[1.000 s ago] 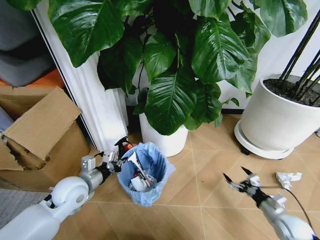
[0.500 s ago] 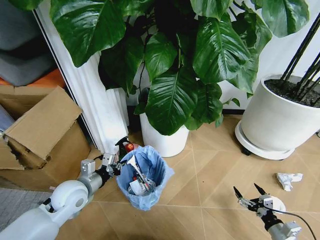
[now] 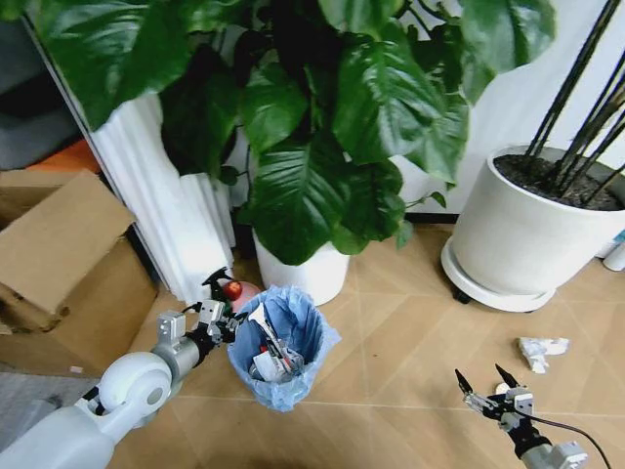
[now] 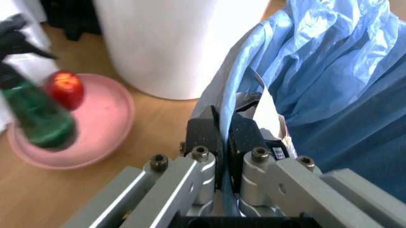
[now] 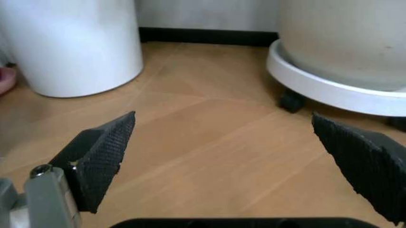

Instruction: Pick up the trash bin and place the garbage on the floor into it.

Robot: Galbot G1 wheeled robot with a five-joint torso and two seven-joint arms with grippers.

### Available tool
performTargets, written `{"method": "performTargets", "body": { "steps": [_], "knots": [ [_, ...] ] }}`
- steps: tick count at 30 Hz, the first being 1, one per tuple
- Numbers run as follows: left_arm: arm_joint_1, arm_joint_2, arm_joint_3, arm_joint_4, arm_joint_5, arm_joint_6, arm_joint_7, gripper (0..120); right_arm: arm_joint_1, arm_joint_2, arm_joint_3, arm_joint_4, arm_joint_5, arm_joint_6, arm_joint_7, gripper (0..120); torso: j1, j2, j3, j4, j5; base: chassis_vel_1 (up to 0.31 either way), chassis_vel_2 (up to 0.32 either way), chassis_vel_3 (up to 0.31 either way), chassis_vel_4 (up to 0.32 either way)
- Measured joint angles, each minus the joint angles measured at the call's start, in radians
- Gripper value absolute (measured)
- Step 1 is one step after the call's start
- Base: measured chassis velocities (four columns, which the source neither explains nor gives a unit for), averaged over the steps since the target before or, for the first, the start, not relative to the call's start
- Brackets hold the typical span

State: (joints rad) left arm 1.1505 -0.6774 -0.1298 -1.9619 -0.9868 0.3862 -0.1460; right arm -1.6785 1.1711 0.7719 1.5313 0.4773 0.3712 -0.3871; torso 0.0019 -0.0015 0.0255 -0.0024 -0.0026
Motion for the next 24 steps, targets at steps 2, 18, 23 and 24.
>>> {"method": "performTargets", "body": {
  "steps": [2,18,23,24],
  "knots": [
    [0.000,0.000,0.000,0.000,0.000,0.000,0.000,0,0.000,0.000,0.000,0.000,0.000,0.001,-0.001,100,0.000,0.000,0.000,0.0001,0.0001,-0.196,-0.228,0.236,0.234],
    [-0.003,-0.004,0.007,-0.002,0.001,0.000,-0.001,0,0.005,-0.003,-0.006,-0.003,0.001,0.010,-0.008,100,0.000,0.000,0.000,0.0004,-0.0007,-0.201,-0.198,0.193,0.196],
    [-0.005,-0.003,0.011,-0.004,0.001,0.000,-0.001,0,0.009,-0.007,-0.008,-0.005,-0.001,0.013,-0.010,100,0.000,0.000,0.000,0.0000,-0.0004,-0.184,-0.183,0.188,0.185],
    [-0.005,-0.002,0.013,-0.005,0.001,0.000,-0.001,0,0.009,-0.008,-0.009,-0.005,-0.001,0.014,-0.011,100,0.000,0.000,0.000,0.0001,-0.0009,-0.164,-0.195,0.175,0.195]
  ]
}}
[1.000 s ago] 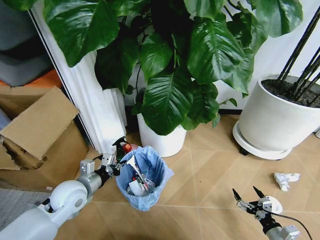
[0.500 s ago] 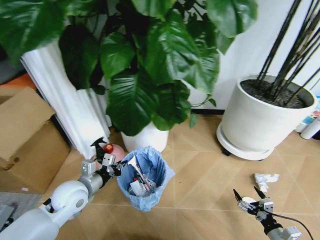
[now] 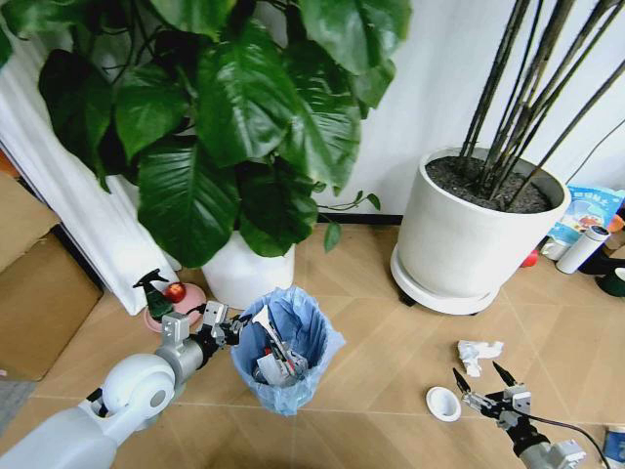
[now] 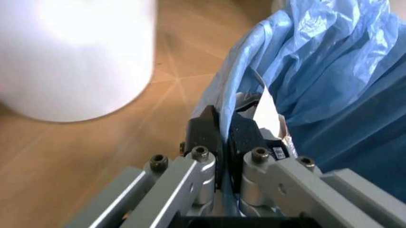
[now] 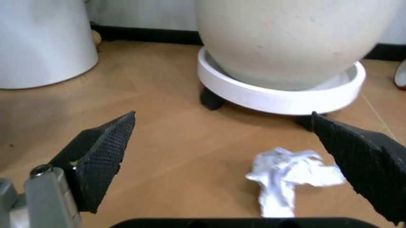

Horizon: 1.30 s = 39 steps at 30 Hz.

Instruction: Pick up the trash bin and place the garbage on the floor into it.

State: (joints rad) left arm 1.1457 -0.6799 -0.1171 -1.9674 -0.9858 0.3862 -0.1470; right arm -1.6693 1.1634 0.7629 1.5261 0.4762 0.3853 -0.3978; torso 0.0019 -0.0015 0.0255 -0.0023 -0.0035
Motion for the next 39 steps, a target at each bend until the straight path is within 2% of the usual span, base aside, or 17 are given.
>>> {"method": "performTargets", "body": {
  "steps": [5,8,17,20,22,24,27,30,33,34,38,39],
  "knots": [
    [-0.001,0.004,0.008,-0.004,0.000,0.000,0.001,0,0.001,-0.002,-0.005,-0.003,-0.002,0.003,-0.003,100,0.000,0.000,0.000,0.0000,0.0010,-0.173,-0.177,0.174,0.156],
    [-0.003,0.004,0.011,-0.006,0.000,0.001,0.001,0,0.001,-0.002,-0.008,-0.005,-0.005,0.005,-0.007,100,0.000,0.000,0.000,0.0003,0.0000,-0.166,-0.156,0.170,0.146],
    [-0.005,0.005,0.020,-0.012,0.001,0.003,0.001,0,0.001,-0.003,-0.017,-0.011,-0.011,0.009,-0.020,100,0.000,0.000,0.000,0.0000,0.0006,-0.072,-0.072,0.075,0.061],
    [-0.005,0.006,0.026,-0.013,0.004,0.004,0.002,0,0.003,-0.010,-0.018,-0.014,-0.016,0.018,-0.040,100,0.000,0.000,0.000,-0.0001,-0.0002,0.000,0.000,0.000,0.000],
    [-0.004,0.008,0.029,-0.015,0.008,0.004,0.005,0,0.006,-0.024,-0.029,-0.017,-0.045,0.040,-0.080,100,0.000,0.000,0.000,-0.0002,0.0010,0.016,0.027,-0.014,-0.010],
    [-0.004,0.009,0.031,-0.015,0.009,0.004,0.007,0,0.010,-0.033,-0.045,-0.017,-0.053,0.055,-0.099,100,0.000,0.000,0.000,-0.0003,0.0001,0.000,0.000,0.000,0.000],
    [-0.007,0.016,0.034,-0.017,0.017,0.002,0.011,0,0.034,-0.089,-0.090,-0.023,-0.029,0.062,-0.244,100,0.000,0.000,0.000,0.0003,0.0003,0.000,0.000,0.000,0.000],
    [-0.007,0.018,0.034,-0.020,0.019,0.002,0.012,0,0.040,-0.112,-0.096,-0.032,-0.025,0.057,-0.293,100,0.000,0.000,0.000,0.0004,0.0004,0.000,0.000,0.000,0.000],
    [-0.007,0.018,0.032,-0.023,0.028,0.000,0.014,0,0.053,-0.173,-0.108,-0.062,-0.034,0.037,-0.405,100,0.000,0.000,0.000,0.0001,0.0000,0.000,0.000,0.000,0.000],
    [-0.007,0.018,0.032,-0.023,0.028,0.000,0.014,0,0.053,-0.173,-0.108,-0.062,-0.034,0.037,-0.405,100,0.000,0.000,0.000,0.0001,0.0000,0.000,0.000,0.000,0.000],
    [-0.016,0.005,0.044,-0.017,0.044,0.000,0.010,0,0.062,-0.226,-0.129,-0.086,-0.015,0.002,-0.577,100,0.000,0.000,0.000,0.0000,0.0004,0.000,0.000,0.000,0.000],
    [-0.016,0.005,0.044,-0.017,0.044,0.000,0.010,0,0.062,-0.226,-0.129,-0.086,-0.015,0.002,-0.577,100,0.000,0.000,0.000,0.0000,0.0004,0.000,0.000,0.000,0.000]
  ]
}}
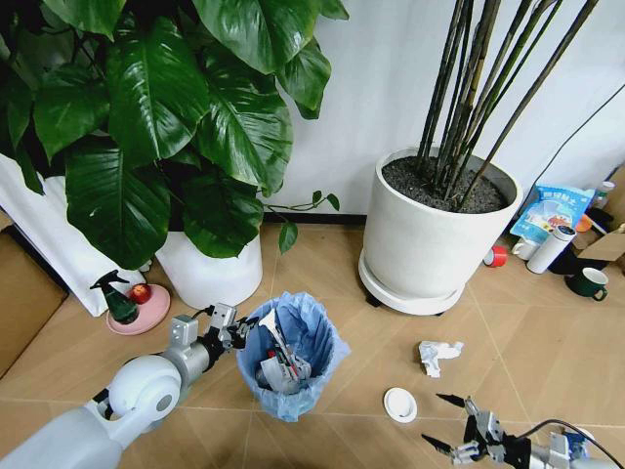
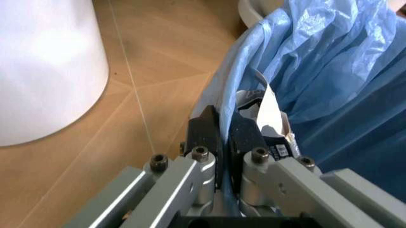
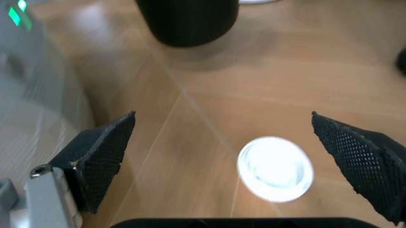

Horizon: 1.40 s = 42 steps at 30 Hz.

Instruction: Pick up the trash bin and place the garbage on the floor into it.

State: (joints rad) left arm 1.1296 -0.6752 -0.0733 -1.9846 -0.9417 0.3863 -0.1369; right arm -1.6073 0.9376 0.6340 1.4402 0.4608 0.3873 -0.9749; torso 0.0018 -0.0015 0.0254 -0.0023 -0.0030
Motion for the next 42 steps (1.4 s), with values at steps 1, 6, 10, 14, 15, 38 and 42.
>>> {"method": "performTargets", "body": {
  "steps": [1,6,10,14,15,38,42],
  "knots": [
    [-0.002,-0.001,0.003,0.000,0.005,0.000,-0.001,0,0.004,-0.017,-0.008,-0.019,0.000,0.003,-0.049,100,0.000,0.000,0.000,0.0000,0.0001,0.000,0.000,0.000,0.000],
    [0.012,0.003,0.001,-0.006,0.017,-0.001,0.000,0,0.021,-0.051,-0.044,-0.066,-0.009,0.029,-0.099,100,0.000,0.000,0.000,0.0000,0.0001,0.000,0.000,0.000,0.000],
    [0.033,0.005,-0.007,-0.007,0.037,-0.006,0.005,0,0.036,-0.062,-0.077,-0.089,-0.027,0.040,-0.095,100,0.000,0.000,0.000,0.0000,0.0000,0.000,0.000,0.000,0.000],
    [0.045,-0.005,-0.013,-0.005,0.045,-0.008,0.004,0,0.097,-0.104,-0.171,-0.139,-0.029,0.050,-0.069,100,0.000,0.000,0.000,-0.0001,0.0003,0.000,0.000,0.000,0.000],
    [0.046,-0.007,-0.012,-0.004,0.046,-0.008,0.004,0,0.126,-0.124,-0.198,-0.162,-0.030,0.050,-0.063,100,0.000,0.000,0.000,0.0001,-0.0001,0.000,0.000,0.000,0.000],
    [-0.029,-0.011,0.028,0.040,0.031,-0.013,0.032,0,0.293,-0.398,-0.598,-0.151,0.023,0.051,0.133,100,0.000,0.000,0.000,-0.0001,0.0000,0.000,0.000,0.000,0.000],
    [-0.029,-0.013,0.028,0.041,0.031,-0.013,0.032,0,0.361,-0.365,-0.663,-0.174,0.008,0.044,0.133,100,0.000,0.000,0.000,-0.0001,-0.0003,0.000,0.000,0.000,0.000]
  ]
}}
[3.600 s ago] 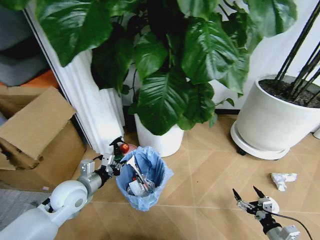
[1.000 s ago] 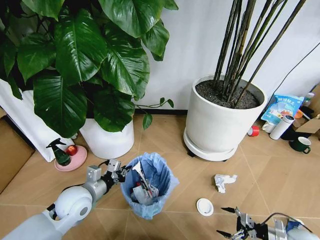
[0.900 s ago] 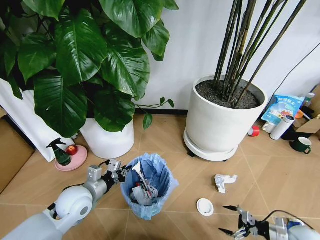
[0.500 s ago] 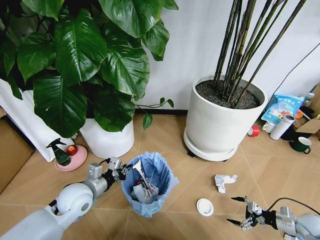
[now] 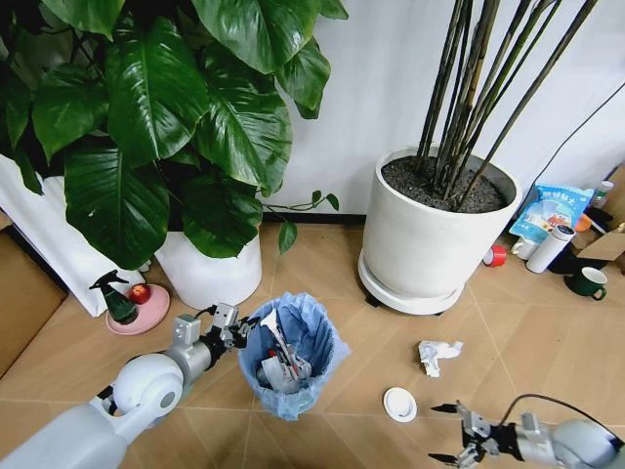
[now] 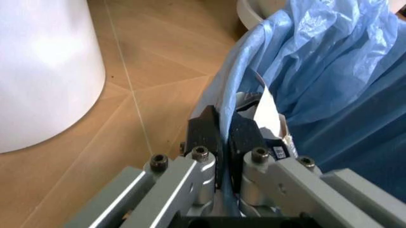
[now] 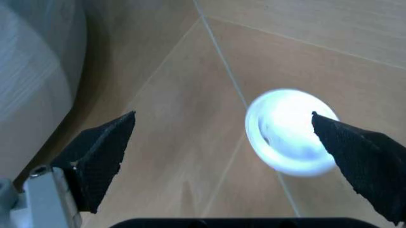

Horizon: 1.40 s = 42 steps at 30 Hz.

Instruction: Pick up the trash bin and place the garbage on the floor into it.

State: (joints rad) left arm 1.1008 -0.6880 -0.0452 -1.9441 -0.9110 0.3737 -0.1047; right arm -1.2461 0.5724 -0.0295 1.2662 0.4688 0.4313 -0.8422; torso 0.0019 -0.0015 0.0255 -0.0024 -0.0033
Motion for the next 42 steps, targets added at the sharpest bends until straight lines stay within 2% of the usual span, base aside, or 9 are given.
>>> {"method": "performTargets", "body": {
  "steps": [10,14,23,29,31,35,38,39,42],
  "knots": [
    [-0.007,0.002,0.001,0.000,-0.006,0.003,-0.001,0,0.138,0.114,-0.121,-0.112,-0.044,-0.012,-0.004,100,0.000,0.000,0.000,0.0001,0.0000,0.000,0.000,0.000,0.000],
    [-0.010,0.014,-0.004,-0.006,-0.018,0.005,-0.003,0,0.210,0.199,-0.173,-0.211,-0.080,-0.004,-0.016,100,0.000,0.000,0.000,0.0002,0.0004,0.000,0.000,0.000,0.000],
    [-0.015,0.015,-0.005,-0.008,-0.028,0.006,-0.004,0,0.262,0.250,-0.194,-0.292,-0.104,-0.005,-0.022,99,0.000,0.000,0.000,0.0001,0.0002,0.000,0.000,0.000,0.000],
    [-0.019,0.021,-0.006,-0.008,-0.038,0.008,-0.004,0,0.288,0.274,-0.205,-0.323,-0.109,-0.033,-0.036,77,0.000,0.000,0.000,0.0002,0.0002,0.000,0.000,0.000,0.000],
    [-0.019,0.022,-0.007,-0.009,-0.039,0.008,-0.003,0,0.291,0.275,-0.208,-0.329,-0.113,-0.037,-0.037,74,0.000,0.000,0.000,0.0002,0.0002,0.000,0.000,0.000,0.000],
    [-0.019,0.026,-0.013,-0.010,-0.042,0.008,-0.001,0,0.304,0.279,-0.205,-0.350,-0.133,-0.041,-0.039,55,0.000,0.000,0.000,0.0002,0.0000,0.000,0.000,0.000,0.000],
    [-0.019,0.026,-0.013,-0.011,-0.043,0.008,-0.001,0,0.304,0.279,-0.200,-0.352,-0.137,-0.043,-0.038,48,0.000,0.000,0.000,0.0003,0.0000,0.000,0.000,0.000,0.000],
    [-0.019,0.026,-0.013,-0.011,-0.043,0.008,-0.001,0,0.304,0.279,-0.199,-0.352,-0.138,-0.043,-0.038,41,0.000,0.000,0.000,0.0003,0.0000,0.000,0.000,0.000,0.000],
    [-0.020,0.026,-0.013,-0.012,-0.044,0.008,-0.001,0,0.304,0.278,-0.197,-0.352,-0.140,-0.044,-0.038,34,0.000,0.000,0.000,0.0002,0.0000,0.000,0.000,0.000,0.000]
  ]
}}
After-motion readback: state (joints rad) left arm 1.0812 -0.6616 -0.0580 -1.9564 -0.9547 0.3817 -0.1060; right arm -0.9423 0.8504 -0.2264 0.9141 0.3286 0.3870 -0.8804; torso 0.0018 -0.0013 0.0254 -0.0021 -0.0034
